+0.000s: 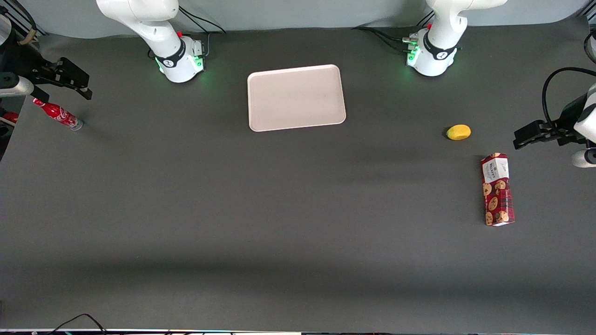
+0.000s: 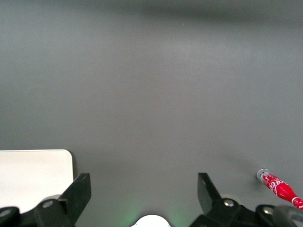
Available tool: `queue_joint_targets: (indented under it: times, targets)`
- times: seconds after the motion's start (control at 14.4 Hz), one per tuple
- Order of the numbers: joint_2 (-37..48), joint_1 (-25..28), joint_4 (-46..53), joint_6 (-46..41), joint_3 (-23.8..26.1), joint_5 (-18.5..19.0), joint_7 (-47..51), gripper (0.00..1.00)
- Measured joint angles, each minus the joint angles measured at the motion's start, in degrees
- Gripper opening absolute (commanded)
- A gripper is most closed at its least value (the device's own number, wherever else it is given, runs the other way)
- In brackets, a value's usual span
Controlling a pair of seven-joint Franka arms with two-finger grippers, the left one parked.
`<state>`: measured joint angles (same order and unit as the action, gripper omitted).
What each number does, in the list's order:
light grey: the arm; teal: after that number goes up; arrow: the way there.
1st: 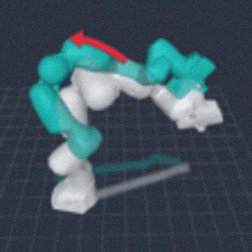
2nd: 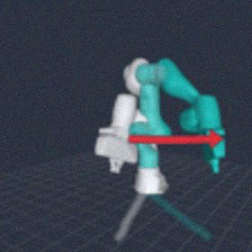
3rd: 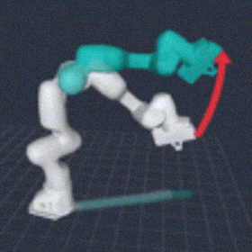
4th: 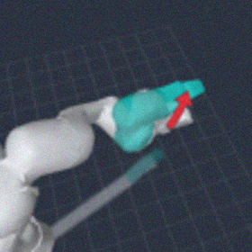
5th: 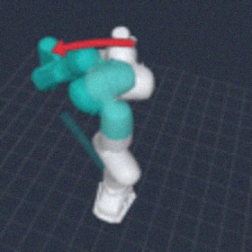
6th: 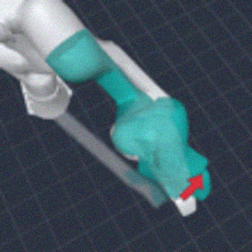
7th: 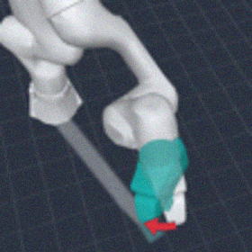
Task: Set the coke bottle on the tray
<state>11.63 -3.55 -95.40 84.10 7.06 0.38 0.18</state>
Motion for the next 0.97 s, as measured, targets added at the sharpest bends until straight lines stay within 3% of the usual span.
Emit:
queue_joint_targets:
  times: [0.28,0.62,0.97]
  targets:
    - [1.21,0.06,0.52,-3.77,-4.95,0.78,-6.6,1.0]
    - [2.04,1.89,-2.11,-4.69,-22.87,9.05,-28.31,1.0]
    - [6.91,1.63,-21.13,13.08,-37.78,16.98,-42.83,1.0]
